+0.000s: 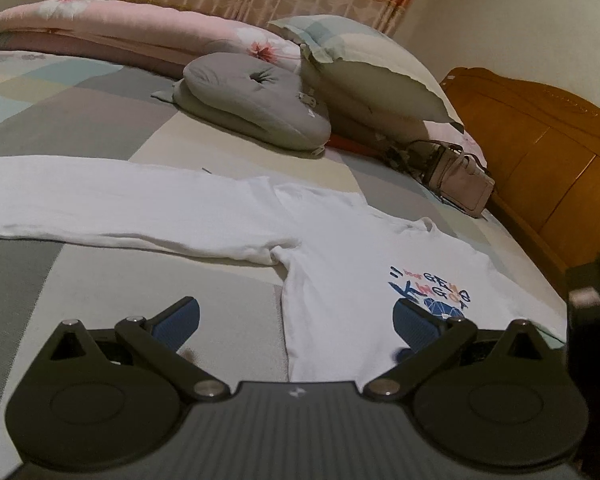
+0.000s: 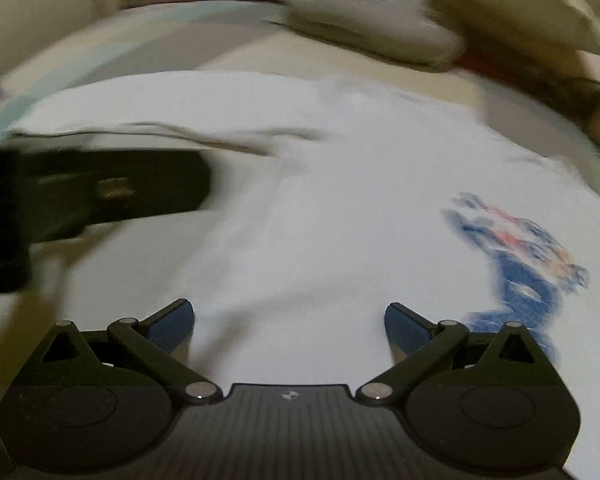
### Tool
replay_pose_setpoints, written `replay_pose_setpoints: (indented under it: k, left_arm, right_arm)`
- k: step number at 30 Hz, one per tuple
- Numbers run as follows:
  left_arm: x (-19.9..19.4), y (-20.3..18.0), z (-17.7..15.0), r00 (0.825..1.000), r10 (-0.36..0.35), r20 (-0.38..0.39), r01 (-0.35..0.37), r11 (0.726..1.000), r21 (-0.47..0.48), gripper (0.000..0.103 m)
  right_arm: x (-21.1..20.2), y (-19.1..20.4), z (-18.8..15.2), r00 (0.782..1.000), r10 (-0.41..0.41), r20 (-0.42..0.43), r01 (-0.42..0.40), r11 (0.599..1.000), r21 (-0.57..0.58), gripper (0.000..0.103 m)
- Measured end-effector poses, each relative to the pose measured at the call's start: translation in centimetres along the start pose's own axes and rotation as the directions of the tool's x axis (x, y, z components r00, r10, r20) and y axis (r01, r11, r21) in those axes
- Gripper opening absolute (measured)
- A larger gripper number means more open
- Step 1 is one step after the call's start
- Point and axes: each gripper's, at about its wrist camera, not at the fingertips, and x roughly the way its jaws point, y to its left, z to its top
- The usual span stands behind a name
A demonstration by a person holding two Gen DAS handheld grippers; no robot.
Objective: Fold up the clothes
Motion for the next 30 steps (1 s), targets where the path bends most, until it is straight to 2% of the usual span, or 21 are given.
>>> replay_pose_setpoints:
  k: [1, 5, 9, 14, 17, 20, 21, 24, 30]
  left_arm:
    - [0.0, 0.1, 0.0, 1.000, 0.001, 0.001, -0.001, 1.000, -0.004, 0.102]
    - [0.0, 0.1, -0.1, 1.000, -0.003, -0.004, 0.003, 1.000, -0.009, 0.102]
    - [0.3, -0.6, -0.2, 1.000, -0.007, -0.016, 0.008, 1.000, 0.015, 0.102]
    - [0.7, -1.7, -0.6, 0.999, -0.010, -0.035, 0.011, 0.999, 0.053, 0.102]
    - [1.1, -2.6, -1.1, 0.998, -0.014, -0.054, 0.019, 0.995, 0.093, 0.102]
    - [1.4, -3.4, -1.5, 0.997, -0.015, -0.069, 0.024, 0.992, 0.126, 0.102]
    - [1.4, -3.6, -1.6, 0.997, -0.015, -0.073, 0.025, 0.991, 0.134, 0.102]
    - [1.5, -4.2, -1.9, 0.997, -0.016, -0.082, 0.029, 0.987, 0.157, 0.102]
    - [1.6, -5.4, -2.4, 0.996, -0.031, -0.089, 0.048, 0.980, 0.195, 0.102]
  right_arm:
    - [-0.1, 0.5, -0.1, 1.000, 0.026, 0.016, -0.025, 0.999, -0.035, 0.103]
    - [-2.6, -0.7, -1.3, 1.000, 0.025, 0.018, -0.025, 1.000, 0.003, 0.103]
    - [-5.2, -1.7, -3.9, 0.999, 0.035, -0.025, -0.034, 0.999, 0.029, 0.103]
    - [-7.0, 0.7, -8.3, 0.996, 0.049, -0.072, -0.050, 0.999, -0.009, 0.103]
    - [-7.5, 2.9, -9.6, 0.999, 0.017, -0.046, -0.020, 0.998, -0.067, 0.103]
    - [-9.0, 3.3, -9.8, 0.993, 0.117, -0.017, -0.118, 0.990, -0.074, 0.103]
    - [-9.4, 3.2, -9.7, 0.994, 0.112, -0.004, -0.112, 0.991, -0.068, 0.103]
    - [-10.2, 1.9, -9.7, 1.000, 0.028, 0.008, -0.028, 0.999, -0.041, 0.103]
    - [-10.6, -2.9, -11.7, 0.990, -0.135, -0.043, 0.138, 0.985, 0.099, 0.103]
